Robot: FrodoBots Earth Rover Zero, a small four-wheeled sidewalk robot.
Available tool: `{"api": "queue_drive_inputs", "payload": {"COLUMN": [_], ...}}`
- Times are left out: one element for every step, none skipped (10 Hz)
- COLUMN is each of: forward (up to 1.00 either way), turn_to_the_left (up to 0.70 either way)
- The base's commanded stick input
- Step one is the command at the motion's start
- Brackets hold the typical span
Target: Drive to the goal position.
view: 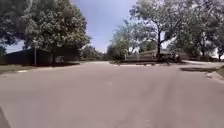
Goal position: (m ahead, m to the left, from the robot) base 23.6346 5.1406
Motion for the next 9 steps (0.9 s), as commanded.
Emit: {"api": "queue_drive_inputs", "payload": {"forward": [0.70, 0.70, 0.70, 0.70, 0.70, 0.70, 0.70, 0.70, 0.70], "turn_to_the_left": [0.00, 0.00, 0.28, 0.18, 0.07, 0.00, 0.00, 0.00, 0.00]}}
